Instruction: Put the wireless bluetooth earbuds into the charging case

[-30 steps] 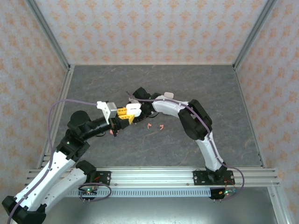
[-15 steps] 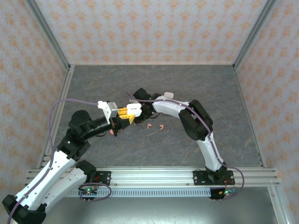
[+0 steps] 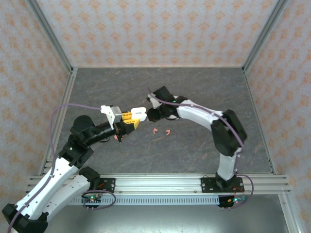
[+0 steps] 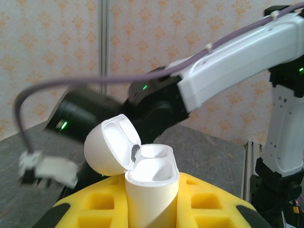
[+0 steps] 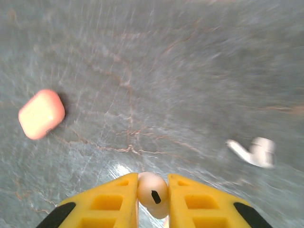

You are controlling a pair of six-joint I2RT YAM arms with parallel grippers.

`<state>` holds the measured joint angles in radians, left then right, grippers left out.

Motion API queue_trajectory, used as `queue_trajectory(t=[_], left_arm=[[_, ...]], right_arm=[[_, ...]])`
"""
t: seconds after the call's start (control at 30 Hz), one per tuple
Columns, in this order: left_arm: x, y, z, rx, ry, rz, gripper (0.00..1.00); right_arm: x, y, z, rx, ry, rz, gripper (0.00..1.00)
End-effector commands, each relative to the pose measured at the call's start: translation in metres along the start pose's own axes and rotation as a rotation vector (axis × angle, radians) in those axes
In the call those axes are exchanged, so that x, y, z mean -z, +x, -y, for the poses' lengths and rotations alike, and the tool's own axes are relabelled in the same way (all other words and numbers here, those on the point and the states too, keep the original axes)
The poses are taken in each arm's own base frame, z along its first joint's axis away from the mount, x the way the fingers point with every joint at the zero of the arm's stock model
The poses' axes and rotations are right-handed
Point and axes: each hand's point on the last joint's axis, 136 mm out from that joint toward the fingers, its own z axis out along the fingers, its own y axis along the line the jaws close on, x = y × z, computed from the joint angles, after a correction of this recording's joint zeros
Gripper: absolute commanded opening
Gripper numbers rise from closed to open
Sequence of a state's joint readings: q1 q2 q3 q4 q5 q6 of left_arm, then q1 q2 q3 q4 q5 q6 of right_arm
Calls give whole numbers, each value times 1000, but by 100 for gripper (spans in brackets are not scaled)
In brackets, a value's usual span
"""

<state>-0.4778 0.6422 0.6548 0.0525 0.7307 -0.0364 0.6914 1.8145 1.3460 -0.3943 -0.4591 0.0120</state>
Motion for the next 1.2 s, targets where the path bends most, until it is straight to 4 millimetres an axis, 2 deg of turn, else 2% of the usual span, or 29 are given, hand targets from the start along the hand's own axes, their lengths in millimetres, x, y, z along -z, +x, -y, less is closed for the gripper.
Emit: queue_trajectory(t=[0.0, 0.13, 0.27, 0.4, 0.53, 0.77, 0.87, 1.17], left_arm=[[-2, 1, -1, 10, -2, 13, 0], [-8, 7, -5, 29, 2, 11, 0], [-16, 11, -9, 47, 9, 7, 0], [-25, 16, -14, 63, 16, -1, 0], [-34, 19, -17, 83, 29, -9, 0], [-45, 23, -17, 104, 58, -22, 0], [-48, 24, -16, 106, 65, -25, 0], [-49, 25, -15, 106, 70, -29, 0]], right_arm=[[52, -28, 5, -33, 36, 176, 19], [108, -32, 5, -20, 91, 300, 19], [164, -34, -9, 7, 72, 439, 19], [206, -35, -33, 47, -8, 575, 19], [230, -33, -59, 133, -53, 651, 19], [238, -31, -106, 271, -142, 703, 19], [235, -31, -115, 299, -150, 717, 19], [214, -36, -124, 330, -135, 695, 19]])
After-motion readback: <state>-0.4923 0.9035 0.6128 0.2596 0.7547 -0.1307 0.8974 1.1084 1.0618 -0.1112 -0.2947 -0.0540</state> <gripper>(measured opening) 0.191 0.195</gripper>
